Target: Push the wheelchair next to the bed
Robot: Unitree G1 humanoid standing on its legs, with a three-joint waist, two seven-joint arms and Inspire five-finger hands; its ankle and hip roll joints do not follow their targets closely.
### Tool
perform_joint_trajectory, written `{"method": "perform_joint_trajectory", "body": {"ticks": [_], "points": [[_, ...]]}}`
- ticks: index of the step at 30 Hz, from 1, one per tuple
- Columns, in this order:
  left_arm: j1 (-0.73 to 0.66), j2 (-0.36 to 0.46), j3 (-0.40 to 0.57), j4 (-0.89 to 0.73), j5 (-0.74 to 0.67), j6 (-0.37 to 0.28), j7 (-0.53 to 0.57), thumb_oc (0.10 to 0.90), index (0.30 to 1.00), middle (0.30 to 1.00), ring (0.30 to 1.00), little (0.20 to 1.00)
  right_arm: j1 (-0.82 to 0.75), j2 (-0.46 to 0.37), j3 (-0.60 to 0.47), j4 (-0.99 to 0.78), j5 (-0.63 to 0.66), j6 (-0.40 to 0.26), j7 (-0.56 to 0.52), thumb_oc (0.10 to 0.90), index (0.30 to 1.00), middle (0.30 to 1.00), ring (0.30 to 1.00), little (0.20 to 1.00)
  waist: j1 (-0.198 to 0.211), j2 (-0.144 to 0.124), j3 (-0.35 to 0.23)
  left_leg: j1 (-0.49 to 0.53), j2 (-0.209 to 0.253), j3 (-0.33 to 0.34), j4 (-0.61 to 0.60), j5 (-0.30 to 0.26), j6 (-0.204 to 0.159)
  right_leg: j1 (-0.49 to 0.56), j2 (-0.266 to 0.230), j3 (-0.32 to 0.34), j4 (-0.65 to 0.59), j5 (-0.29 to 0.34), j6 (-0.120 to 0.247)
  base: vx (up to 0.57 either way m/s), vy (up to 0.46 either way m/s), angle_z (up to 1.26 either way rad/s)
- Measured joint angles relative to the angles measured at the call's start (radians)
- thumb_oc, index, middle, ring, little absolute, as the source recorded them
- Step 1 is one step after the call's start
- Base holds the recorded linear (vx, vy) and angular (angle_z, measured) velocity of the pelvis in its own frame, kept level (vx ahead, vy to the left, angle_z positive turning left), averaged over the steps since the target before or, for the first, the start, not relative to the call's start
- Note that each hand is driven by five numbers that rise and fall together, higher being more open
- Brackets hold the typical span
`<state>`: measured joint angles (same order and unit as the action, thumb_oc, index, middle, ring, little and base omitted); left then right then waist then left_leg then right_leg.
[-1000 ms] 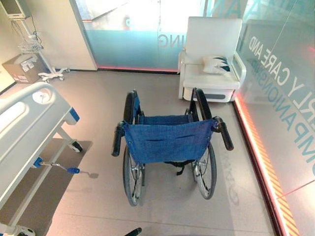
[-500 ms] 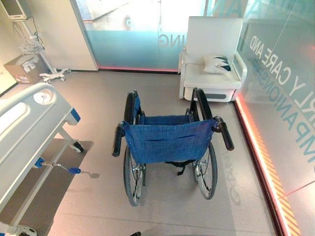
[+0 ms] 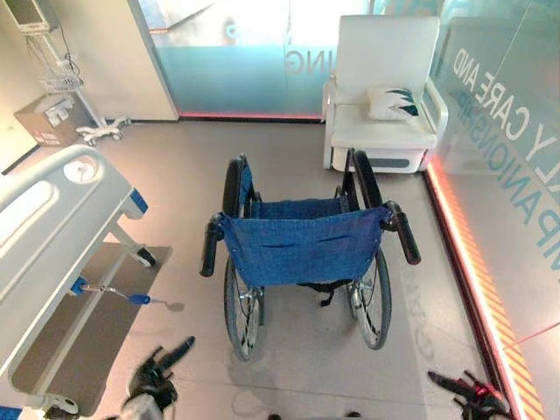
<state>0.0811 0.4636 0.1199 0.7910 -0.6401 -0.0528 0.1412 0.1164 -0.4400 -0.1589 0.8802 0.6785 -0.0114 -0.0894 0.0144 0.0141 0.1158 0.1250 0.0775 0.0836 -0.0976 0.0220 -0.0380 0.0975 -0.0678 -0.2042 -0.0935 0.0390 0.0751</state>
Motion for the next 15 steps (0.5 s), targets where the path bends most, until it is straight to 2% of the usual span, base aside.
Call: {"method": "perform_joint_trajectory", "body": {"ticks": [3,6,11,15], "points": [[0.027,0.029,0.091,-0.196,0.010,0.003,0.014,0.800,0.900,0.900,0.900,0.900,0.022,-0.012,-0.079,-0.209,0.001,0.000,-0.102,0.800,0.900,0.900,0.900,0.900,0.000,-0.019,0.026,0.002,-0.002,-0.002,0.000,0.003,0.002,0.000,-0.001,0.000,0.000,0.001,0.001,0.00,-0.005,0.01],[0.028,0.032,0.117,-0.302,0.010,0.011,0.008,0.800,0.900,0.900,0.900,0.900,0.019,-0.016,-0.117,-0.315,-0.001,-0.020,-0.166,0.800,0.900,0.900,0.900,0.900,0.000,-0.025,0.028,0.005,-0.004,-0.005,0.007,0.005,0.002,0.002,-0.003,0.000,0.004,0.002,0.002,0.01,-0.001,0.00],[0.029,0.027,0.144,-0.479,-0.077,0.100,-0.032,0.800,0.900,0.900,0.900,0.900,0.024,-0.016,-0.154,-0.554,-0.004,-0.013,-0.206,0.800,0.900,0.900,0.900,0.900,-0.003,-0.013,0.036,0.007,-0.003,-0.006,0.000,0.005,0.002,0.004,-0.003,0.000,0.004,0.003,0.003,0.04,0.018,0.00],[0.030,0.023,0.142,-0.573,-0.195,0.220,-0.112,0.800,0.900,0.900,0.900,0.900,0.011,-0.016,-0.152,-0.748,-0.006,0.002,-0.204,0.800,0.900,0.900,0.900,0.900,-0.008,0.004,0.044,0.010,-0.004,0.001,0.000,0.005,0.002,0.005,-0.004,0.004,0.004,0.005,0.005,0.02,0.017,-0.03]]}}
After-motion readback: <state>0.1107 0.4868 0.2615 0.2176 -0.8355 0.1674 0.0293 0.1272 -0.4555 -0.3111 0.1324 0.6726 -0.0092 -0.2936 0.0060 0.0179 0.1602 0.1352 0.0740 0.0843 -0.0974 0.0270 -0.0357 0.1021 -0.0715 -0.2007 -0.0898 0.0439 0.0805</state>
